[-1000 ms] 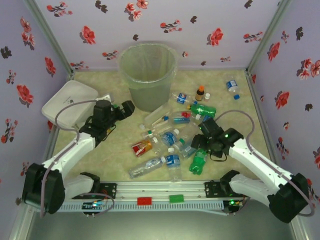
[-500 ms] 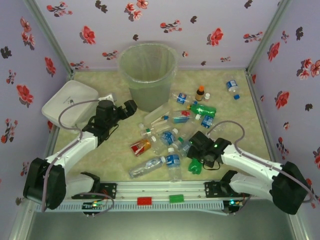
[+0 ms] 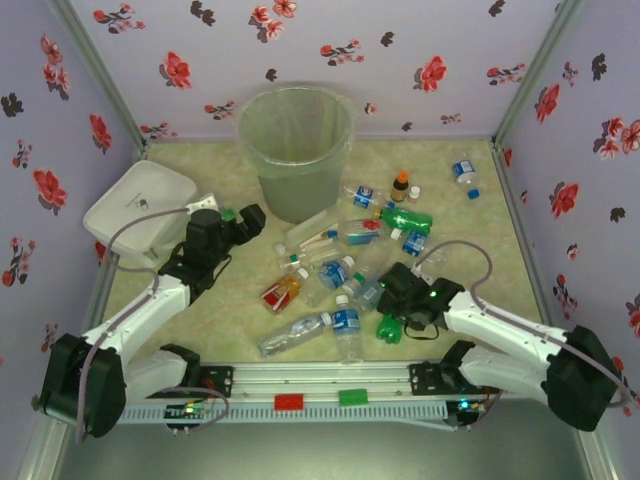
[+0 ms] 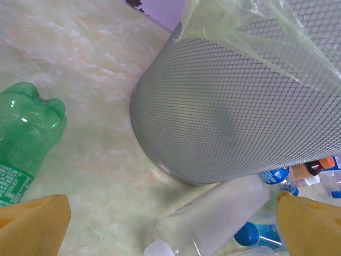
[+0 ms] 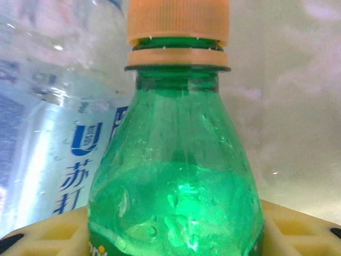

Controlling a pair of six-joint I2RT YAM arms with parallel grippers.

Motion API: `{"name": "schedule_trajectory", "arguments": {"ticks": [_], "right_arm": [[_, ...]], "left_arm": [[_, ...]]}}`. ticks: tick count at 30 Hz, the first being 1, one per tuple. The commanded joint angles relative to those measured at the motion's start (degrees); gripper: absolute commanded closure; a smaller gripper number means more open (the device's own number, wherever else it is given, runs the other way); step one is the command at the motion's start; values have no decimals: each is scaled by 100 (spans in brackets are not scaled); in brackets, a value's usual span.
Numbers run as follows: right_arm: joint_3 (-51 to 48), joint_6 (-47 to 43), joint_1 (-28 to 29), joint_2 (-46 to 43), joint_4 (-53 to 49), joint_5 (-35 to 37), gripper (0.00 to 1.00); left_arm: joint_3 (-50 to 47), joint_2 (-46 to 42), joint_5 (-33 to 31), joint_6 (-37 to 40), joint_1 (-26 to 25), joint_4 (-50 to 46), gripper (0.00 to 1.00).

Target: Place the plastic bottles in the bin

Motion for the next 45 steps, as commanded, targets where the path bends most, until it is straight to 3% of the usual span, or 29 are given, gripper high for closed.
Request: {"name": "schedule_trajectory", "arguments": {"ticks": [1,4,8,13,19,25,32,37,41,45], "right_arm": [[582,-365,37,-368,-546,489,54],[1137,-900,-109,-473,-640,754,54],[2129,-1892,-741,-54,-404,484,55],[3625,-3027,-1185,866,258,303,55],[5422,-3736,-1358,2134,1146,-24,56],[7283,-4026,-1370,3493,1455,-600,56],[8630,-4019,-1365,4973,1613,-1103,57],[9822,-3977,-1352,6195,1196,-1303,57],[10217,-4009,-1309,6737,1085,-1313,57],[10531,-4099,-1290,7058,853,-1254,50]], "left_arm": [[-37,-139,-180,147,107,-40,0],[-21,-180,-128,192,304,-78,0],[2,-218,150,183,636,-118,0],[-80,-362,237,200,905,-287,0],[-220,-499,392,44,1073,-422,0],[-268,-815,431,210,1133,-857,0],[-411,-1163,428,339,1186,-1176,0],[-428,-1218,434,384,1206,-1261,0],[-429,-1296,436,463,1215,-1363,0],[-429,-1328,440,563,1242,-1452,0]]}}
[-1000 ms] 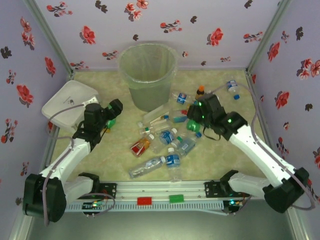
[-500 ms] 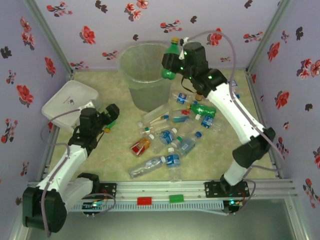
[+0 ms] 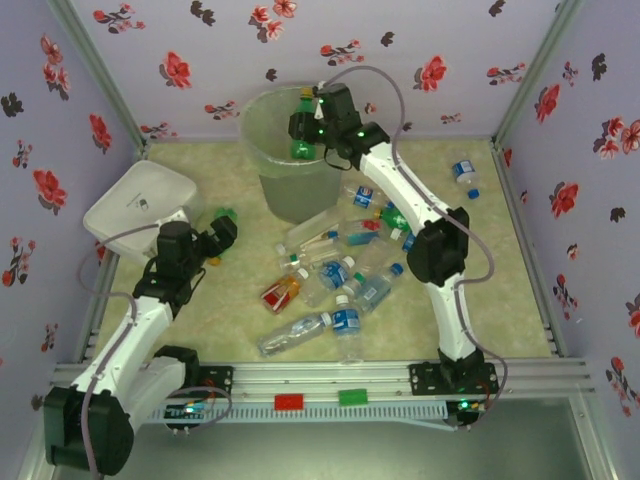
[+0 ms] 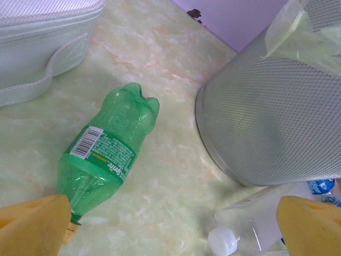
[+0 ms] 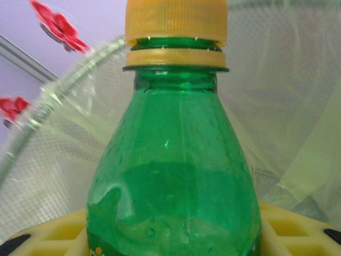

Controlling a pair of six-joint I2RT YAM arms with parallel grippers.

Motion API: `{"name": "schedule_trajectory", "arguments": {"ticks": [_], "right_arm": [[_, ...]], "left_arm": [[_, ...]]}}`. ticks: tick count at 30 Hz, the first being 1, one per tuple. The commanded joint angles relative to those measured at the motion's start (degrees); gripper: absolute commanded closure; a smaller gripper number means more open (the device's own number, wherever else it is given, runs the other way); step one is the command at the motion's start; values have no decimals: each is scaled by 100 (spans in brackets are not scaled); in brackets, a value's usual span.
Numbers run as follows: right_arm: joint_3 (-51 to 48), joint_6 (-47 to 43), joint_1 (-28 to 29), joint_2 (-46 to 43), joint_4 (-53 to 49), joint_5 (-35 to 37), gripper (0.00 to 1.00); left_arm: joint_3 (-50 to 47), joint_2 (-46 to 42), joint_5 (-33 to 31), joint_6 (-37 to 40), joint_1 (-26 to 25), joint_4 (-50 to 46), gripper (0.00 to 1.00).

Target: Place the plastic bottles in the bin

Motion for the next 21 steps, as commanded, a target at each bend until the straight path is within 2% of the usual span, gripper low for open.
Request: {"name": "schedule_trajectory", "arguments": {"ticks": [1,3,5,7,10,17,21], "right_arm": [[374,-166,34,42,-200,-56,45],[381,-156,34,47,-143,-52,33],[392,-155,34,32,-81,-41,26],[463,-185,34,7,-31,-39,12],[649,-229,34,-33,-17,-30,2],[835,-328,34,-489,64,-139,1],[383,-450,34,-1047,15,-175,1]], "left_arm": [[-27,-84,40,209,65,-191,0],[-27,-82,39,215,83,-199,0],[-27,-84,41,204,87,-201,0],[-10,-93,38,197,87,-213,0],[17,-99,37,204,99,-245,0],[121,-78,38,283,209,-304,0],[235,3,36,379,335,-359,0]]}}
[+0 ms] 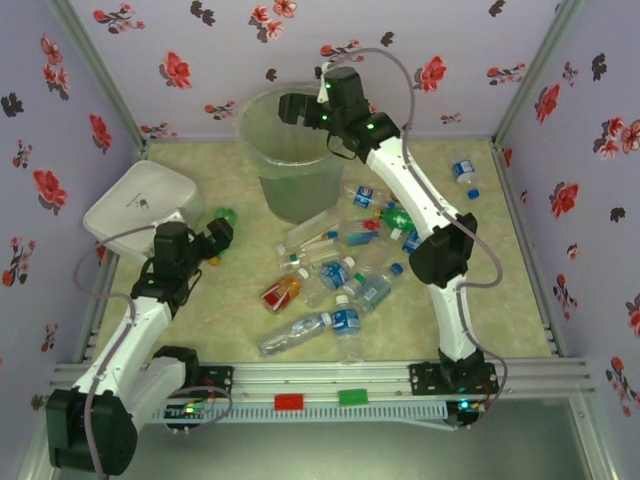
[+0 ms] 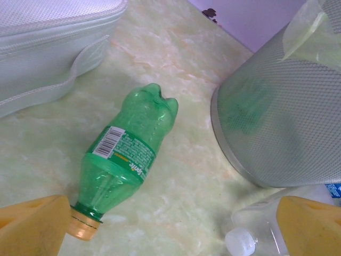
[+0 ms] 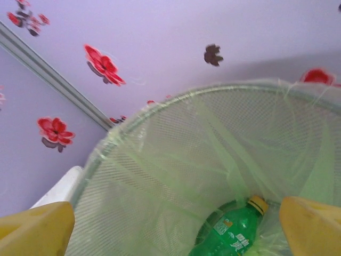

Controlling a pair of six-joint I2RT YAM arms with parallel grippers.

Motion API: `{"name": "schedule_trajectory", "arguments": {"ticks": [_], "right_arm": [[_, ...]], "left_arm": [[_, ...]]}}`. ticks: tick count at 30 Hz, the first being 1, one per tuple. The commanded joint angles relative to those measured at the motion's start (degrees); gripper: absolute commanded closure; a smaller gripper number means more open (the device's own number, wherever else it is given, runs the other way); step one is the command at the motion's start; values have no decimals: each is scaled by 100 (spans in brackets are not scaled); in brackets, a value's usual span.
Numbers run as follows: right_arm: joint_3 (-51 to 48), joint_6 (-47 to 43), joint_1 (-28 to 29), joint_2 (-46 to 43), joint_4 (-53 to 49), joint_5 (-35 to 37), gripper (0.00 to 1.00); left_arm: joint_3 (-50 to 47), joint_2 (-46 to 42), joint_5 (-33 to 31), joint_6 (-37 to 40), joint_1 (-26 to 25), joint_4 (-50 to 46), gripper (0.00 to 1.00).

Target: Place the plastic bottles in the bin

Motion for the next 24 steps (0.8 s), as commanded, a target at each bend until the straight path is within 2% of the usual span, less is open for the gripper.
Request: {"name": "schedule_trajectory", "arguments": {"ticks": [1,10,15,20,24], "right_arm": [[-405,-224,34,-855,144,-104,1],[-3267,-306,34,-2812,569,245,0],[-4986,-26,34,-3941,921,530,1],[-6625,446,34,-4948,975,1185,1],[-7655,836,25,-5403,1188,1658,1]], "left_arm": [[258,40,38,232,129,-160,0],[692,462,31,277,526,-386,0],[899,761,85,401,535,-406,0],[1223,1298,195,593,517,-648,0],[1428,1842,185,611,420,-573,0]]}}
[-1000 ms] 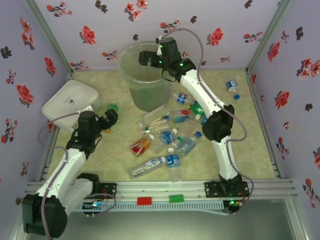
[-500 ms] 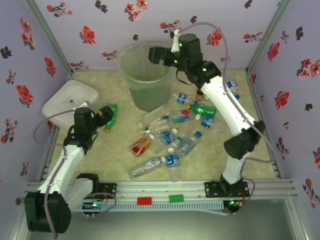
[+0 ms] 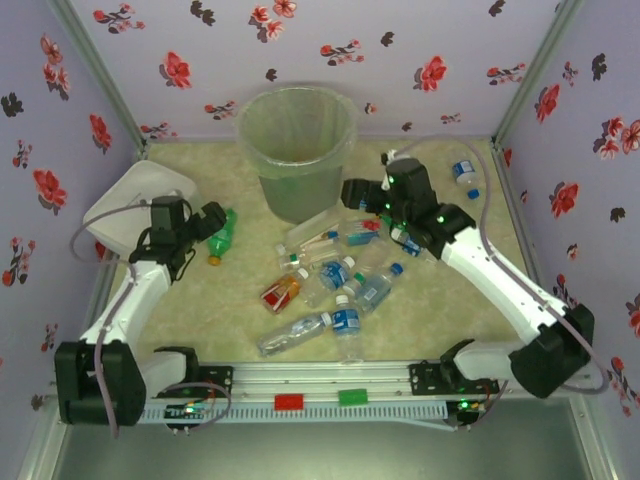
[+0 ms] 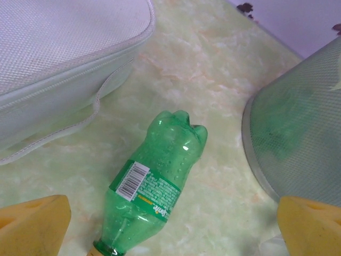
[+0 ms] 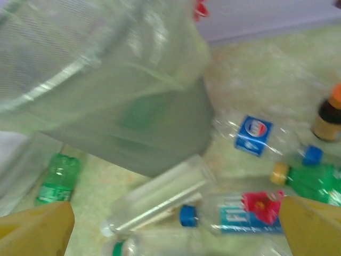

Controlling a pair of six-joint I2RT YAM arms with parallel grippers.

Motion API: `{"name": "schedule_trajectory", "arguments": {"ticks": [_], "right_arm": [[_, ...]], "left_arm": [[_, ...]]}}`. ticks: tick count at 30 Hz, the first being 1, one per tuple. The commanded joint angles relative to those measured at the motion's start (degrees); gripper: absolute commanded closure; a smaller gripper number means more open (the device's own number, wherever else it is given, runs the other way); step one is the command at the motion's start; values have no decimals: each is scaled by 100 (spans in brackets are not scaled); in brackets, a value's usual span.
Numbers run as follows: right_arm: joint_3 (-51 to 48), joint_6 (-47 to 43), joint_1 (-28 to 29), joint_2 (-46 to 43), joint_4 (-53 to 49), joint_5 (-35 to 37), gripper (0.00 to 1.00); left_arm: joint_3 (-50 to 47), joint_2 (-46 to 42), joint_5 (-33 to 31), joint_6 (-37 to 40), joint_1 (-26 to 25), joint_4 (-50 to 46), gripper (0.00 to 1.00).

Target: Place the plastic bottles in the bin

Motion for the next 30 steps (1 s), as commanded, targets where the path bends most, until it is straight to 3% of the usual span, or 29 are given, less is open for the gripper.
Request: {"name": "schedule_trajectory", "arguments": {"ticks": [1,6,12,21,30], "right_arm": [[-656,550,17,-285,396,686,0],[-1321,946,21,-217,777,1113,0],[-1341,1141,17,96,572,1646,0],[-1692,1069,17,11,857,1551,0],[-1840,1090,17,48,1038,1613,0]], "left_arm": [[276,415,71,194,-76,-97,0],[671,1099,-194,293,-231,-191,0],[1212,1875,-384,573,-294,-668,0],[1430,2632,-380,793,-413,-720,1],[1625,3253,-440,958,-558,-846,10]]}}
